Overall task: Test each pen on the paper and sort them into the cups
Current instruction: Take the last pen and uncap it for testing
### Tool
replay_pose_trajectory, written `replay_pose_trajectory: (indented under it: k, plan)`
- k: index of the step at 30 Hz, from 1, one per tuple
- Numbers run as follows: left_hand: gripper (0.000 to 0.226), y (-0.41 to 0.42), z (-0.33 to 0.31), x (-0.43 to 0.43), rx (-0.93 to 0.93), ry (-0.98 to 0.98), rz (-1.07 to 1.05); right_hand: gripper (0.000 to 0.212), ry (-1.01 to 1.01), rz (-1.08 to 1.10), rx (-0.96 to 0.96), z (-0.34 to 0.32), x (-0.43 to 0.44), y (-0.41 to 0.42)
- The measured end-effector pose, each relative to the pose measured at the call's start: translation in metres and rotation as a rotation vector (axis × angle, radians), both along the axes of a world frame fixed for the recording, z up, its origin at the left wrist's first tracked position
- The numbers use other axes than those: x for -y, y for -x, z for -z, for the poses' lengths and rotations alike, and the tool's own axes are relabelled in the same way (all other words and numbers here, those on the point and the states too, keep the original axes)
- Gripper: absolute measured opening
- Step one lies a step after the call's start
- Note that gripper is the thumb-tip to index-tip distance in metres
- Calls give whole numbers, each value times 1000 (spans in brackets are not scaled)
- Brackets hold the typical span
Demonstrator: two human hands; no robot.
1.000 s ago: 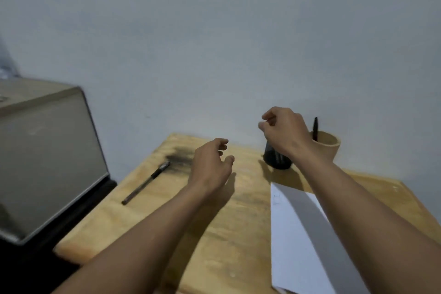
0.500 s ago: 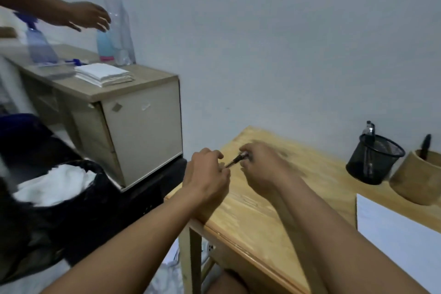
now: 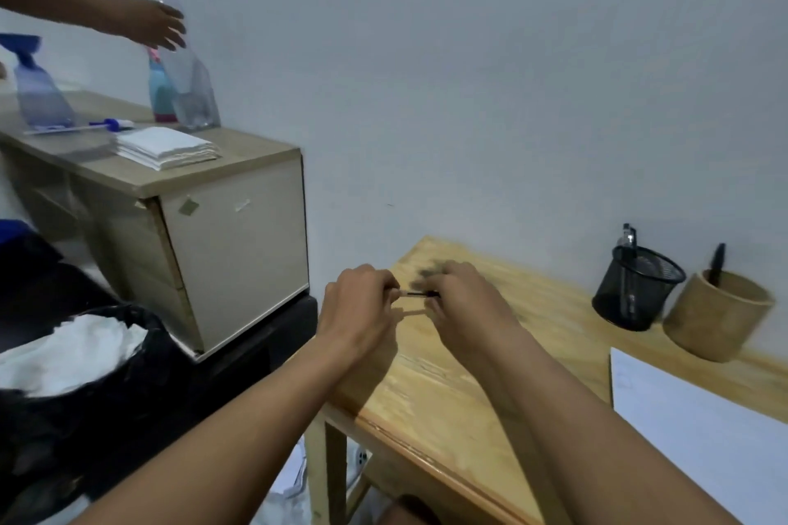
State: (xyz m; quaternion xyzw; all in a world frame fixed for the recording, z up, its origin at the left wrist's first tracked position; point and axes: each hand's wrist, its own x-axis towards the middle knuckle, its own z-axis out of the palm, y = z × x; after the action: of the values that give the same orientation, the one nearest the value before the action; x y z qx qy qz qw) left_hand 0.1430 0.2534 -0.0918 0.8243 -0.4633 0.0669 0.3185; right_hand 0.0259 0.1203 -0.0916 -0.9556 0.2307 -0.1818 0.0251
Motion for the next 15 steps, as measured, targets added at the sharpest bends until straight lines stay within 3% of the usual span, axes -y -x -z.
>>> replay_pose_trajectory:
  k: [3, 7, 15]
  plan:
    - [24, 12, -11, 17, -79, 155, 32, 25, 21, 53, 28, -14, 7, 23]
    - [53, 46, -26, 40, -225, 240, 87, 15, -177, 245, 126, -38, 9, 62]
    - [30, 114, -27, 84, -344, 34, 467, 15, -579, 428, 483, -60, 13, 144]
